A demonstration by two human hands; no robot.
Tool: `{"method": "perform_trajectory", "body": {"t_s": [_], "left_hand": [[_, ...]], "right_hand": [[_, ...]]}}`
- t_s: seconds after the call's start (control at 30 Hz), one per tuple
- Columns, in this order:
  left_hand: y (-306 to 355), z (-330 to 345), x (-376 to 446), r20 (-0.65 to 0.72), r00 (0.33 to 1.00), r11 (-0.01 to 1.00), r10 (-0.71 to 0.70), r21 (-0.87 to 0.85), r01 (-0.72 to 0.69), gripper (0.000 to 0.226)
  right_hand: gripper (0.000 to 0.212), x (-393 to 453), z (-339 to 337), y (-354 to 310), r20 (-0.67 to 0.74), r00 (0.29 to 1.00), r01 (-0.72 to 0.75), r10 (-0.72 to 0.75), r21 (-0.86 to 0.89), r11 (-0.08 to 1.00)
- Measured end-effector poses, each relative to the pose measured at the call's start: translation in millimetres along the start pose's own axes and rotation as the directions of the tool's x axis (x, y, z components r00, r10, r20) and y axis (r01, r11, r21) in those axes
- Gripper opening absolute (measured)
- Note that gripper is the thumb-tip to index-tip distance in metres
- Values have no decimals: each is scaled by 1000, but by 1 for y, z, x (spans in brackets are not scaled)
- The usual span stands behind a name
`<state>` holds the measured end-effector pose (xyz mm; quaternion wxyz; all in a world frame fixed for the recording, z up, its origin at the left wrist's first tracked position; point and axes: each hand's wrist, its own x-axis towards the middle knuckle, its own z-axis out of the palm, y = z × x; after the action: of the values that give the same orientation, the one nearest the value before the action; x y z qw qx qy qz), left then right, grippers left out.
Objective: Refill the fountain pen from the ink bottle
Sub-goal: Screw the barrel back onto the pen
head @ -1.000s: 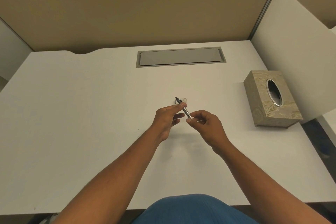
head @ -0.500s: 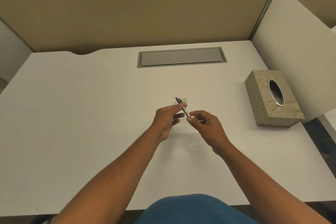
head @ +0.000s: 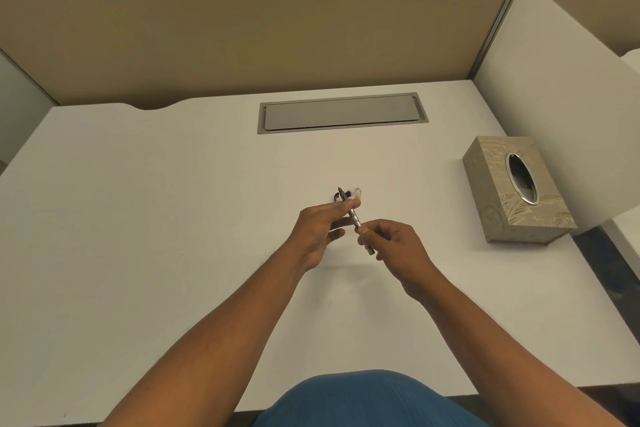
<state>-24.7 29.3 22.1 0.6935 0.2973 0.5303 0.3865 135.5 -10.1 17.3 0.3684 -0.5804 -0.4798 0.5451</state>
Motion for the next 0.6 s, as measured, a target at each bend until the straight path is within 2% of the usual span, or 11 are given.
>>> {"method": "perform_trajectory", "body": {"t_s": [0.3, 0.43, 0.6], "left_hand": [[-4, 6, 1, -44, 999, 998, 29, 53, -27, 26], [-4, 5, -1, -83, 996, 999, 31, 28, -29, 24], [-4, -4, -6, -149, 989, 1000, -9, 27, 13, 43]], "right_hand": [[18, 2, -5, 4, -16, 999, -37, 38, 50, 998], [17, 1, -9, 11, -98, 994, -40, 49, 85, 996], [14, 3, -10, 28, -174, 982, -72, 78, 39, 997]]}}
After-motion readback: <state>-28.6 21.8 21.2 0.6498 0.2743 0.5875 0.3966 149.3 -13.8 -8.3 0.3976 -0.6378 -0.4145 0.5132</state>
